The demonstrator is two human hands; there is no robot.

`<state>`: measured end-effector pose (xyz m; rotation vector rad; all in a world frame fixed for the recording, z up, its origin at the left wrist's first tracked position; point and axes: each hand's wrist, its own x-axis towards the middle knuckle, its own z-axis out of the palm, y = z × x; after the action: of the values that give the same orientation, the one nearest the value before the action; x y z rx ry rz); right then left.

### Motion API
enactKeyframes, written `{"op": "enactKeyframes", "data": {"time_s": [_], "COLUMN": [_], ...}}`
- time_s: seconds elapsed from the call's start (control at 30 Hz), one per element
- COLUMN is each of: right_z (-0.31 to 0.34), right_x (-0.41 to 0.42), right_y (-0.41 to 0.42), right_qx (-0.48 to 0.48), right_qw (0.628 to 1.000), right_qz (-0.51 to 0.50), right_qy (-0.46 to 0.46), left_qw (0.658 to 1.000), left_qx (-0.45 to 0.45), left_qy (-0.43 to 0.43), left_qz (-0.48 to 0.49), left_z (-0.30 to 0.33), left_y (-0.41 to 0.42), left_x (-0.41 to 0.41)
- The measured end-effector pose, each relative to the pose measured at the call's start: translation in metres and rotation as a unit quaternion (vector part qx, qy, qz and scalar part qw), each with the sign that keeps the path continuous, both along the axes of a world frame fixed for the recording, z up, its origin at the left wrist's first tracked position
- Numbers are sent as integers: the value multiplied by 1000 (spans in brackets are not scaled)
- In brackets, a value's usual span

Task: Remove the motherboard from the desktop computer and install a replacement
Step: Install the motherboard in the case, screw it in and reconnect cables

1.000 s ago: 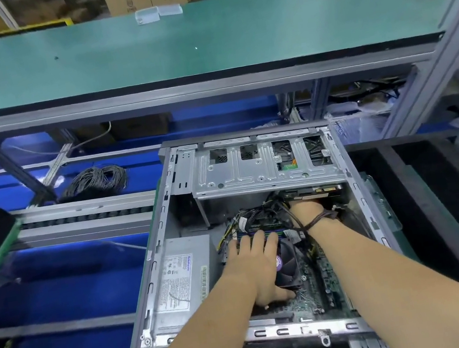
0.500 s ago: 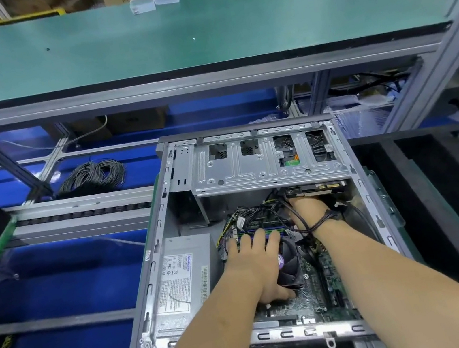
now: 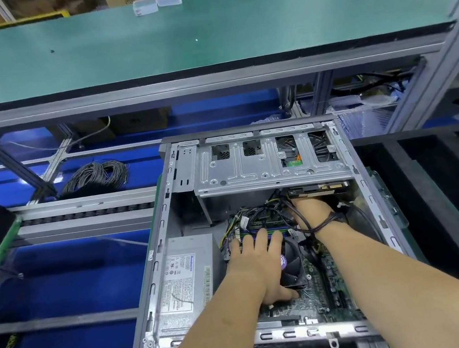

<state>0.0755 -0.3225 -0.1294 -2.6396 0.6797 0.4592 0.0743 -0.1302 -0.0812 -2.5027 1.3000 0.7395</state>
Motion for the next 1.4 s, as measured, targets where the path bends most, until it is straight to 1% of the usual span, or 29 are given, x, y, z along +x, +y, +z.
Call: {"op": "enactKeyframes", "data": {"time_s": [0.13,0.23,0.33,0.47,0.53,0.7,0.87,0.93,1.07,1.13,1.2,1.23,1.3,1.4], "right_z": [3,1,1,4,2,4,9,13,15,17,21,22,22,29], "right_x": [-2,-2,-2,-4,-4,-7,-8,-9,-9,-10,-12,-13,-14,-17], "right_y": [-1,-1,1,1,0,2,4,6,9,9,12,13,15,22], "right_qx": [-9,-3,-3,-17,-8,-18,-9,-25,14,-3,-34,-18,50,149], "right_qw": [1000,999,1000,1000,1000,1000,1000,999,997,997,995,993,985,963], "right_qz": [17,11,-4,2,-6,2,-9,-5,-65,-71,-91,-112,-153,-199], "right_qy": [-17,-30,-21,-10,-5,-20,-15,-22,-26,-4,-9,-21,-57,-105], "left_qw": [1000,1000,1000,1000,1000,1000,1000,1000,1000,1000,1000,1000,1000,1000], "left_qx": [-3,-6,-10,-9,-11,-7,-12,-17,-21,-16,-8,-3,0,-8], "left_qy": [3,4,6,5,4,5,-2,-4,-6,3,7,7,7,0], "left_qz": [-3,0,1,-4,-5,-10,-9,-7,-8,-6,-6,-6,-6,-10], "left_z": [1,-1,-4,-4,-5,-1,1,0,-2,-1,1,2,4,7], "left_y": [0,2,2,0,1,1,2,1,2,1,0,0,0,0], "left_x": [1,1,1,1,1,0,-1,-2,-1,-1,0,0,-1,-1]}}
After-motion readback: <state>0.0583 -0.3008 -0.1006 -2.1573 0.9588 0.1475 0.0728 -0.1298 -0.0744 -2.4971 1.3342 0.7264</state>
